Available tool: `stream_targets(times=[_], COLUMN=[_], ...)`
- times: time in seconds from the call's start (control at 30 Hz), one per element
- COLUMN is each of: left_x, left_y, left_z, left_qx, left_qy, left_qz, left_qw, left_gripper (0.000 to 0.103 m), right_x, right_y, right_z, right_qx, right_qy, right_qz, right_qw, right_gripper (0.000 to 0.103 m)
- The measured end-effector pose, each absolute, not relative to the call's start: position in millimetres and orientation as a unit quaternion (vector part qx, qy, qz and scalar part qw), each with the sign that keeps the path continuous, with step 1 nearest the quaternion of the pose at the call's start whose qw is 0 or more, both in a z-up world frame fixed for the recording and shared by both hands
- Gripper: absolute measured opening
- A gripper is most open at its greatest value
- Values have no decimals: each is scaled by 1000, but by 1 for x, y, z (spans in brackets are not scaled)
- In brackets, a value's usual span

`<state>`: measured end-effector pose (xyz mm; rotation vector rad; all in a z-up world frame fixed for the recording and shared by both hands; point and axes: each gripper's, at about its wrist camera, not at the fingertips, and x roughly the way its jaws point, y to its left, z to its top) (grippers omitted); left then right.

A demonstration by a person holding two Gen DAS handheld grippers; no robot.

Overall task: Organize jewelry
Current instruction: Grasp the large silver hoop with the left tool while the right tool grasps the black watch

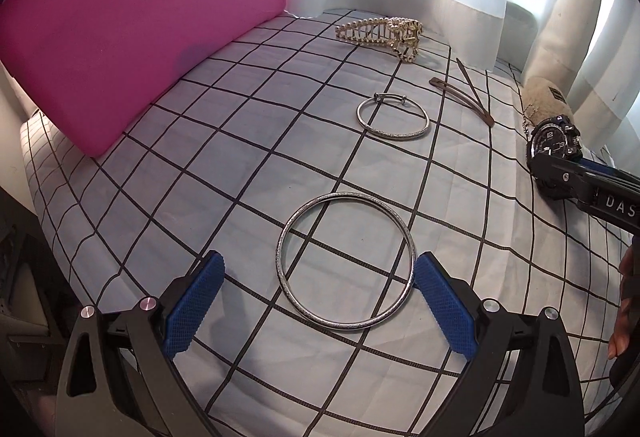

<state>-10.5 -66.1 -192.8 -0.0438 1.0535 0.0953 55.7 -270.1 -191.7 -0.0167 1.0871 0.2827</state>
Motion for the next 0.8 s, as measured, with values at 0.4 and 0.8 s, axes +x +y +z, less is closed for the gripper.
stream_targets(times=[0.4, 0.8], left_x=[-7, -9], left_y=[-74, -73], left_z=[-197, -197], left_qx=[-28, -29], left_qy=[470, 465], left_qz=[59, 57], left_qw=[880, 883], left_gripper=[97, 92], right_x=[66, 58], right_y=[-258, -260], right_z=[-201, -202], right_qx=[-43, -37], right_qy=[504, 485], right_qz=[123, 119], right_qw=[854, 865], right_gripper=[73, 74])
